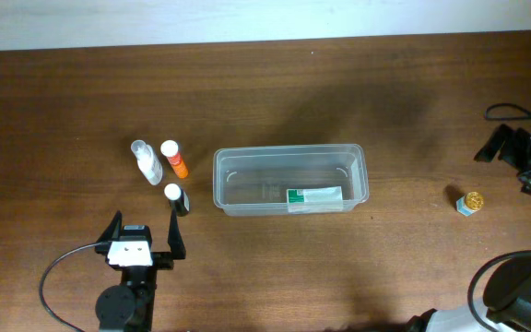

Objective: Pack container
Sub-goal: 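Move the right gripper right toward the gold Tiger Balm jar, then lower the right gripper and grasp the Tiger Balm jar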

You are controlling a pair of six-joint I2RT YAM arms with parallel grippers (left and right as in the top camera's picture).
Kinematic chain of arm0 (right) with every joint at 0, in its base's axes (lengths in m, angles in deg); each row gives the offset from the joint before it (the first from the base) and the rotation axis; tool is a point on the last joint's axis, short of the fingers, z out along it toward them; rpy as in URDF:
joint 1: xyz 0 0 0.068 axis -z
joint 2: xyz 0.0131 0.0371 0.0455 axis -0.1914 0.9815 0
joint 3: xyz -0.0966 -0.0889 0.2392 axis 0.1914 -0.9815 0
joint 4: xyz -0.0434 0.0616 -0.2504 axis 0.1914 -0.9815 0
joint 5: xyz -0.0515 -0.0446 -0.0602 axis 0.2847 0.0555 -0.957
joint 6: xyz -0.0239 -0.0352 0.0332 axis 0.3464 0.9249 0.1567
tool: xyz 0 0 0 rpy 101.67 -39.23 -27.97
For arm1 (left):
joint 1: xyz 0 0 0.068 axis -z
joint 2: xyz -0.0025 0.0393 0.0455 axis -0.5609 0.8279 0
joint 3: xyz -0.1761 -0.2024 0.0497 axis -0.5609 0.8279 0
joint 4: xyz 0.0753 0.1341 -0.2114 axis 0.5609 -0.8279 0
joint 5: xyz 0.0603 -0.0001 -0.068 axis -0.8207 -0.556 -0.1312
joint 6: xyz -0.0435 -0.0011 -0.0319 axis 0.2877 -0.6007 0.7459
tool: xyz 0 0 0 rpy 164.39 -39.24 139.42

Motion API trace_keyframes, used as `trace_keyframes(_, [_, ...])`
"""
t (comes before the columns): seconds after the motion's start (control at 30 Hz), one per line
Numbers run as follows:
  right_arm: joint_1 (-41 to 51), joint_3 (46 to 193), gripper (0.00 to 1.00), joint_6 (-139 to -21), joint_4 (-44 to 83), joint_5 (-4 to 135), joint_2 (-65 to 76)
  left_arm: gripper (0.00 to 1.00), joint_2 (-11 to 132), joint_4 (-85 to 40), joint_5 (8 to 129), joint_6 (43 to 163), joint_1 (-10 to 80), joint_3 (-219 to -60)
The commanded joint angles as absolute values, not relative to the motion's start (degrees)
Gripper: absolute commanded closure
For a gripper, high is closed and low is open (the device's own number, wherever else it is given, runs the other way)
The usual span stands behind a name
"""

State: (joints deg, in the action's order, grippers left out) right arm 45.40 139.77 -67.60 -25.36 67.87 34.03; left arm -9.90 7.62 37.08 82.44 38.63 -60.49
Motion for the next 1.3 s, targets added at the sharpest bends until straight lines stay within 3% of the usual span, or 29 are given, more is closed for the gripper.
trace_keyframes(0.0, [45.56,135.83,0.02,-68.23,-22.60,67.80,34.97,0.01,-10.49,7.42,36.42,81.35,38.39,-60.38])
trace_keyframes(1.27, [45.56,116.62,0.02,-67.95,-0.38,64.09,40.87,0.01,-10.49,7.42,36.42,81.35,38.39,-60.38])
